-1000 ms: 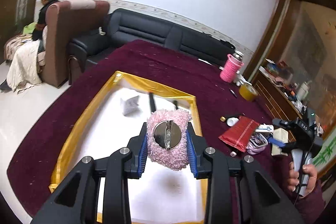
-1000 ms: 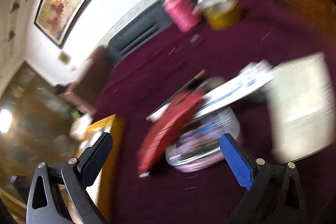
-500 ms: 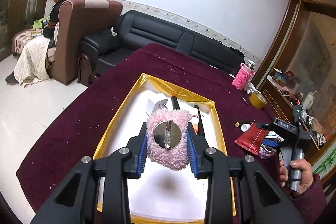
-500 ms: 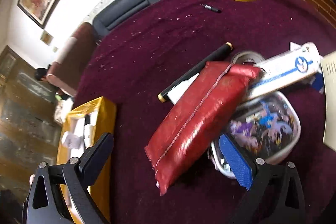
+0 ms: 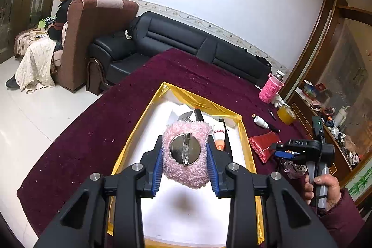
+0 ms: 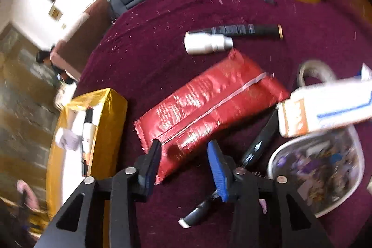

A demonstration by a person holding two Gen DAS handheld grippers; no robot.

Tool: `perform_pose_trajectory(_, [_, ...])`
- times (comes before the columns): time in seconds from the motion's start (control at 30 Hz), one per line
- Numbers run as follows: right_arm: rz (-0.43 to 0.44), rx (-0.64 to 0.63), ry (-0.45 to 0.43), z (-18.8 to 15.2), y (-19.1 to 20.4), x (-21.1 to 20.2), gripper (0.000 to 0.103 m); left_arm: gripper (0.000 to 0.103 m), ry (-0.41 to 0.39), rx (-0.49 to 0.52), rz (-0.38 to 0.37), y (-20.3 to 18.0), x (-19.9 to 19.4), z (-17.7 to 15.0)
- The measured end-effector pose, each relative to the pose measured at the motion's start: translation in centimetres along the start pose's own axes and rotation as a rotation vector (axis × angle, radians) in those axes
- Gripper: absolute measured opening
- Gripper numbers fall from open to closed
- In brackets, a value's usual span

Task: Organize objects
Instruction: 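Grasp the red pouch with the right tool while the left tool holds the pink ball, then release the pink ball into the yellow box while the right tool lifts the red pouch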

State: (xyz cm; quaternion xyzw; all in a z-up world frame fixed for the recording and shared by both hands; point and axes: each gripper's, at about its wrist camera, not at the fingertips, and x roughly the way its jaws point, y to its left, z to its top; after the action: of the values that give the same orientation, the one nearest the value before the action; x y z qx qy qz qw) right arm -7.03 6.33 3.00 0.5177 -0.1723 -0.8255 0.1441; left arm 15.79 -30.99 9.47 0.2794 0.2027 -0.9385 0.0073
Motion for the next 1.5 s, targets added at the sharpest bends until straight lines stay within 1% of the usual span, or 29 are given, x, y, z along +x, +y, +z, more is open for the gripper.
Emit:
perform_pose_trajectory(0.03, [-0.007,0.002,-0.006,0.1,0.3,-0.1,0.070,0.032,0.000,-0.003,-0.003,0.2,0.0,0.0])
perform_pose_trajectory(0.07, [-0.018,-0.008,-0.010,0.2,0.6,-0.2,0.077,0.032,-0.001,-0.006,-0.005,0.3,0.0,0.1])
perform_pose_trajectory(0.1, [-0.056,-0.022,-0.006,0.3,1.1,-0.2,0.086,0.032,-0.002,-0.009,-0.006,0.4,0.0,0.0])
perform_pose_trajectory(0.13, [-0.070,-0.017,-0.003,0.3,1.4,-0.1,0.086,0.032,-0.003,-0.012,-0.010,0.6,0.0,0.0])
perform_pose_trajectory(0.2, [-0.029,0.021,0.017,0.6,1.7,0.2,0.087,0.032,-0.004,-0.015,-0.016,0.8,0.0,0.0])
perform_pose_trajectory(0.23, [-0.031,0.045,0.033,0.9,1.7,0.6,0.088,0.032,-0.003,-0.017,-0.020,0.9,0.1,0.0])
perform_pose_trajectory(0.3, [-0.063,0.122,0.065,2.0,1.7,1.7,0.088,0.032,0.001,-0.021,-0.033,1.0,0.2,-0.2])
perform_pose_trajectory(0.33, [-0.084,0.150,0.073,2.4,1.8,2.3,0.090,0.032,0.003,-0.020,-0.038,1.1,0.3,-0.2])
perform_pose_trajectory(0.37, [-0.129,0.181,0.079,3.1,1.9,2.9,0.092,0.032,0.004,-0.020,-0.040,1.2,0.3,-0.3])
perform_pose_trajectory(0.43, [-0.193,0.191,0.077,3.8,2.3,3.8,0.093,0.032,0.004,-0.022,-0.050,1.4,0.3,-0.4])
perform_pose_trajectory(0.5, [-0.254,0.165,0.064,4.2,3.3,4.7,0.093,0.032,0.004,-0.026,-0.053,1.7,0.4,-0.4])
perform_pose_trajectory(0.57, [-0.323,0.127,0.083,4.2,4.2,6.0,0.095,0.032,0.007,-0.033,-0.058,2.0,0.6,-0.5])
perform_pose_trajectory(0.6, [-0.365,0.084,0.074,4.1,5.0,6.6,0.100,0.032,0.009,-0.037,-0.061,2.2,0.7,-0.5])
perform_pose_trajectory(0.63, [-0.410,0.043,0.072,3.9,5.7,7.2,0.102,0.032,0.012,-0.040,-0.063,2.4,0.8,-0.6])
perform_pose_trajectory(0.7, [-0.460,-0.042,0.050,3.4,6.6,7.8,0.101,0.032,0.014,-0.042,-0.063,2.7,0.8,-0.6])
perform_pose_trajectory(0.77, [-0.441,-0.075,0.024,3.1,6.6,7.6,0.098,0.032,0.012,-0.042,-0.059,3.0,0.7,-0.7])
perform_pose_trajectory(0.83, [-0.421,-0.097,0.007,2.7,6.3,6.9,0.088,0.032,0.010,-0.046,-0.050,3.3,0.5,-0.7])
perform_pose_trajectory(0.93, [-0.351,-0.092,-0.002,2.2,5.7,5.5,0.077,0.032,0.008,-0.058,-0.042,3.8,0.4,-0.7])
perform_pose_trajectory(1.03, [-0.255,-0.069,-0.014,1.4,4.9,3.9,0.075,0.032,0.012,-0.055,-0.035,3.8,0.3,-0.7])
perform_pose_trajectory(1.13, [-0.196,-0.054,-0.035,1.3,4.9,3.1,0.073,0.032,0.014,-0.031,-0.024,3.1,0.3,-0.5])
perform_pose_trajectory(1.2, [-0.143,-0.038,-0.057,1.1,5.0,1.8,0.073,0.032,0.013,-0.011,-0.022,2.5,0.3,-0.3])
perform_pose_trajectory(1.3, [-0.080,-0.068,-0.103,0.8,6.2,-0.5,0.072,0.032,0.022,0.052,0.002,1.1,0.9,0.3])
perform_pose_trajectory(1.4, [-0.012,-0.125,-0.106,0.1,8.4,-1.6,0.071,0.032,0.040,0.115,0.040,0.0,2.1,1.1])
perform_pose_trajectory(1.43, [0.009,-0.141,-0.099,-0.2,9.0,-1.7,0.071,0.032,0.058,0.141,0.062,-0.4,3.0,1.5])
perform_pose_trajectory(1.47, [0.029,-0.159,-0.091,-0.5,9.7,-1.8,0.067,0.032,0.076,0.161,0.078,-0.6,3.7,1.7])
perform_pose_trajectory(1.5, [0.074,-0.183,-0.069,-1.0,10.8,-1.6,0.051,0.032,0.102,0.180,0.096,-0.8,4.5,2.0])
